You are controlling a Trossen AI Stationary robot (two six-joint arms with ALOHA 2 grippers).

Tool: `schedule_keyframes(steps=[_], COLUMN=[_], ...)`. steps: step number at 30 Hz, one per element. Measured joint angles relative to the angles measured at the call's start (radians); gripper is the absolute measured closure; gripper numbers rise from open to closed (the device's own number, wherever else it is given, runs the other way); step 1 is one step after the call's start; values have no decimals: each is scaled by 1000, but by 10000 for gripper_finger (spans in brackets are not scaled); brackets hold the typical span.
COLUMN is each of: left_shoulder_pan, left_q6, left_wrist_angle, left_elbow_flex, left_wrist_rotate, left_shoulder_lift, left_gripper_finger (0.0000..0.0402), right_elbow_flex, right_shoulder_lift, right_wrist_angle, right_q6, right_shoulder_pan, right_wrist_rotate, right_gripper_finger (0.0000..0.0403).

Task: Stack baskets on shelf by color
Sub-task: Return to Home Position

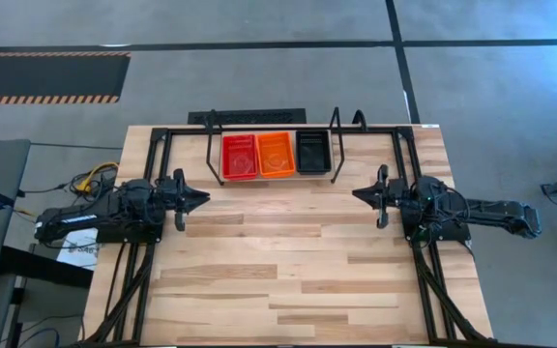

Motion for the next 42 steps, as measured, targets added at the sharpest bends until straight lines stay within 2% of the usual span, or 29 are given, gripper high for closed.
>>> schedule_keyframes(steps=[5, 11, 42], left_shoulder_pan=[0, 0, 0], left_q6=[48, 10, 7], left_wrist_angle=[0, 0, 0], left_elbow_flex=[0, 0, -1], left_wrist_rotate=[-6, -6, -7], left_shoulder_lift=[0, 0, 0], left_gripper_finger=[354, 354, 354], right_elbow_flex=[0, 2, 1], right_shoulder_lift=[0, 0, 0], right_wrist_angle=[-61, -133, -147], right_q6=[45, 48, 45], right_shoulder_pan=[-1, -1, -1], right_wrist_rotate=[0, 0, 0], right_gripper_finger=[360, 360, 360])
